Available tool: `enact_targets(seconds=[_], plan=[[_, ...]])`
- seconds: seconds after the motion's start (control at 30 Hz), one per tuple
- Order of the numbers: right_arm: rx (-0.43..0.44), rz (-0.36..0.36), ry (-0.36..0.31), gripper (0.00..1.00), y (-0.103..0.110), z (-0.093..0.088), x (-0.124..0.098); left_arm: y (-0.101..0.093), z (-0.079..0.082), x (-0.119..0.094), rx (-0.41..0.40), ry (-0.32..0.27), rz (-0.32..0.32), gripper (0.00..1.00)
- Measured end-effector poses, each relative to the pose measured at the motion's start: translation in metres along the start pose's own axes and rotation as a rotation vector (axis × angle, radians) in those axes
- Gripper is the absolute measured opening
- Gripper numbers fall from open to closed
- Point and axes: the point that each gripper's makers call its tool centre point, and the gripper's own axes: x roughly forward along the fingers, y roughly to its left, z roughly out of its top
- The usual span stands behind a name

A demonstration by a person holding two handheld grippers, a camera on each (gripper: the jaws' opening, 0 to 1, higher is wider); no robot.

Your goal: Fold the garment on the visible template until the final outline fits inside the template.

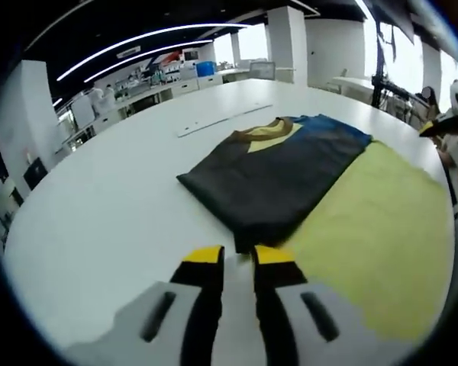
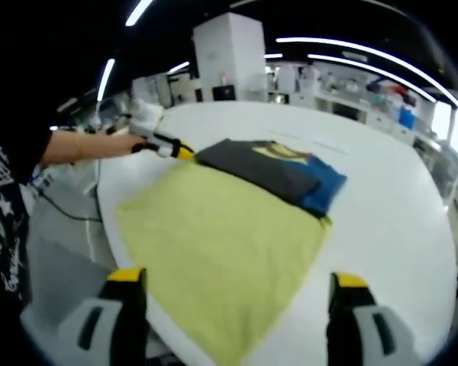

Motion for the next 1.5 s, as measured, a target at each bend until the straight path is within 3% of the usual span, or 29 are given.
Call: enact_targets(seconds=[0.23,0.67,0.97,1.17,1.3,1.5], plan=[[0.014,-0.005,0.001,0.99,0.000,-0.003,0.001,-0.005,-0.003,0.003,0.097,0.034,-0.013,0.01],[0.015,-0.003,-0.006,0.99,0.000,-0.002,0.001,-0.013,-0.009,-0.005,0.065,0.029,-0.012,0.00],[0.004,0.012,-0.008,0.99,0.003,-0.004,0.003,-0.004,-0.009,-0.009,0.061,0.033,0.020,0.00],[-0.009,0.045,-0.010,0.99,0.008,-0.004,0.003,-0.003,-0.002,-0.021,0.032,-0.025,0.009,0.27],[-0.016,0.077,-0.017,0.99,0.012,-0.003,0.001,-0.015,0.002,-0.033,0.007,-0.054,-0.044,0.33],[-0.052,0.115,-0.001,0.99,0.013,-0.005,0.000,-0.039,0.006,-0.054,-0.043,-0.096,-0.145,0.53]])
